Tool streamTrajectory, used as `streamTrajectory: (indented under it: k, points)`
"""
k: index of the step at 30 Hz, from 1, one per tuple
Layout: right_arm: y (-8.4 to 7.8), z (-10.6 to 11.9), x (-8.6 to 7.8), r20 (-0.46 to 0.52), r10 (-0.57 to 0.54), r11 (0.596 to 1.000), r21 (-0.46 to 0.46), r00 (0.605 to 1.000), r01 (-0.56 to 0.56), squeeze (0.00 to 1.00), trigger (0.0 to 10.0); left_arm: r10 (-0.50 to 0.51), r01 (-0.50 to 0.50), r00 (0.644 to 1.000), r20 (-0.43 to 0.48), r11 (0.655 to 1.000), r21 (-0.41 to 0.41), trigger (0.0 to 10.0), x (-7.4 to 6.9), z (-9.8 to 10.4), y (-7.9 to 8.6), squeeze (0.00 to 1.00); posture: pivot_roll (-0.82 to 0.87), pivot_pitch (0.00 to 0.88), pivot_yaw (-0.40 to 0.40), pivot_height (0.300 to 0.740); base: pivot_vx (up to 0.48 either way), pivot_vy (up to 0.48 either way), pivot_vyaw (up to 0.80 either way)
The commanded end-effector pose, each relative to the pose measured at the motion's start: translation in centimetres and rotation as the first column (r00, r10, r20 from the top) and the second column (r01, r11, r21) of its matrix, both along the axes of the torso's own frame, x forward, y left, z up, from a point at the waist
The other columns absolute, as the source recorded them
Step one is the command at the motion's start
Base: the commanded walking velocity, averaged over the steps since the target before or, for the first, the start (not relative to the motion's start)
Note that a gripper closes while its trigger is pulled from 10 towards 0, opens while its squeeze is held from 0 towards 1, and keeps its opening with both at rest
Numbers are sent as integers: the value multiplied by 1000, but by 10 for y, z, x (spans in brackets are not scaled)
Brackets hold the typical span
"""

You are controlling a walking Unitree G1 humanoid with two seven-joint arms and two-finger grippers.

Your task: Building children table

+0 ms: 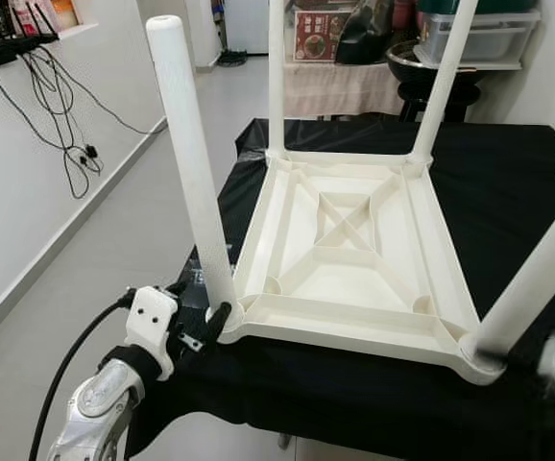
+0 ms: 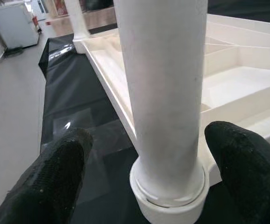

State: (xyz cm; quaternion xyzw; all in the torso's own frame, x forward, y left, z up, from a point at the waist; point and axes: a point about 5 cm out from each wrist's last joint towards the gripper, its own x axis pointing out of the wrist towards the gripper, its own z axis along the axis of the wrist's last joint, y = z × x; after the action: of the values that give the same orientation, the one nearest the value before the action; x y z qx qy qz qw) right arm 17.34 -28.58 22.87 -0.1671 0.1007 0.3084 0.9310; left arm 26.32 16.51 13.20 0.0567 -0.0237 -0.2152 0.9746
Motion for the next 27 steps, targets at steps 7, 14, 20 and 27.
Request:
streamTrajectory:
  k: [7,14,20,27]
  points:
    - [-7,21,-7,40,-44,998,35,998,43,0,10000,-22,22,1000,-8,999,24,10000,2,-2,2,0,-213,95,53,740,0,0,0]
    - [-27,18,-27,-87,-110,994,-28,990,108,0,10000,-49,49,999,-10,998,30,10000,4,-3,-1,0,-217,92,62,740,0,0,0]
    - [-52,17,-32,-118,-267,959,-132,956,252,0,10000,-50,50,999,-8,998,33,10000,4,-3,0,0,-218,92,62,740,0,0,0]
    - [-71,43,-4,96,-455,888,-29,885,459,0,10000,-59,59,998,-10,998,32,10000,5,-4,-2,0,-214,85,62,740,0,0,0]
